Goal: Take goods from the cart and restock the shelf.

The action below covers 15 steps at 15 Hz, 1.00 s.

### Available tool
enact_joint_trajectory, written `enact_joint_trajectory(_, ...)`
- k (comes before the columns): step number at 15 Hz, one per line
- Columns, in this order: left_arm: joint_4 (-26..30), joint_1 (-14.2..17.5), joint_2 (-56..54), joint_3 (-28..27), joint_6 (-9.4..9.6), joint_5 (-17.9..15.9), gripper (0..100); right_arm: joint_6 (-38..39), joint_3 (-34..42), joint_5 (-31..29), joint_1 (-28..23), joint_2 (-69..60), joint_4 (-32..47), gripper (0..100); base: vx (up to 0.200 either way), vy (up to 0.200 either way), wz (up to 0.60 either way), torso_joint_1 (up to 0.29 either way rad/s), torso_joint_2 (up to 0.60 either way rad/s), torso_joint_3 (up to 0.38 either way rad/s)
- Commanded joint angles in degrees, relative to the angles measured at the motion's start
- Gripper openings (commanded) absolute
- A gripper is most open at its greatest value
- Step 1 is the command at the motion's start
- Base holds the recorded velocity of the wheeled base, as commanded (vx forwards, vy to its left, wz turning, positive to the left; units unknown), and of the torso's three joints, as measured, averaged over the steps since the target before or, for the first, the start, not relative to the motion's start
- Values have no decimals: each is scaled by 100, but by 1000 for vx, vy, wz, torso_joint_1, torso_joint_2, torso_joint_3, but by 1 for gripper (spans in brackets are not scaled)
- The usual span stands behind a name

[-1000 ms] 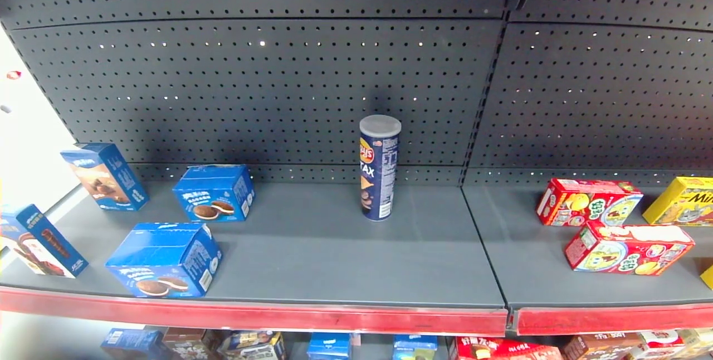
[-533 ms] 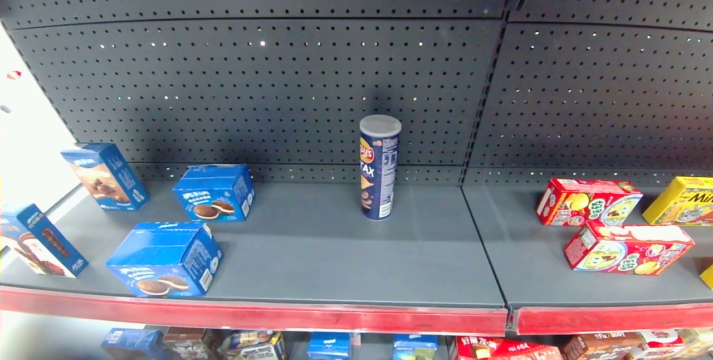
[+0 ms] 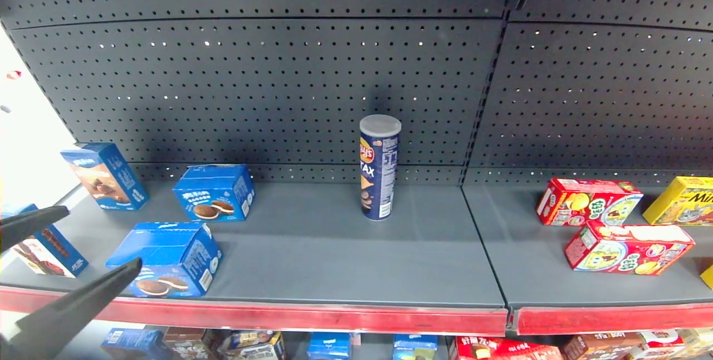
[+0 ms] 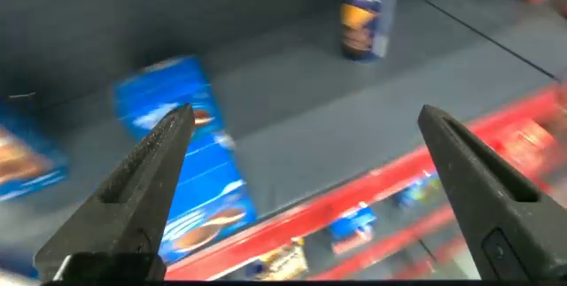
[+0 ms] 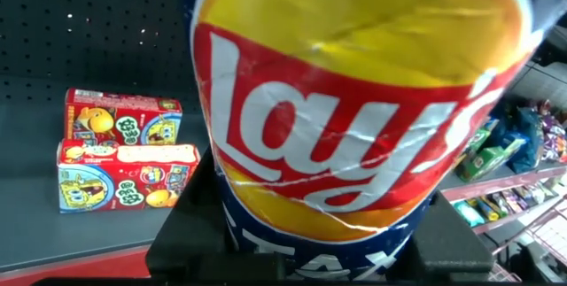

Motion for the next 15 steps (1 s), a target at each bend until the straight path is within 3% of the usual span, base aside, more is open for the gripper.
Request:
enact_joint_trajectory(1, -39, -649, 1018, -296, 21, 4, 100, -3, 10, 14, 6, 52, -2, 0, 0, 0, 0, 0, 0, 0)
enact_joint_trajectory(5, -285, -1211, 2425, -990, 21, 12, 100, -12, -25, 31, 6, 60, -2, 0, 0, 0, 0, 0, 0, 0)
enact_joint_trajectory(10, -680, -1264, 3928, -1948, 21, 12, 100, -20, 28, -13, -20, 8, 7, 0, 0, 0, 0, 0, 0, 0)
enact_joint_trajectory(15, -847, -1326, 4147, -1895, 21, 21, 100, -29, 37, -4, -20, -10, 7, 0, 0, 0, 0, 0, 0, 0)
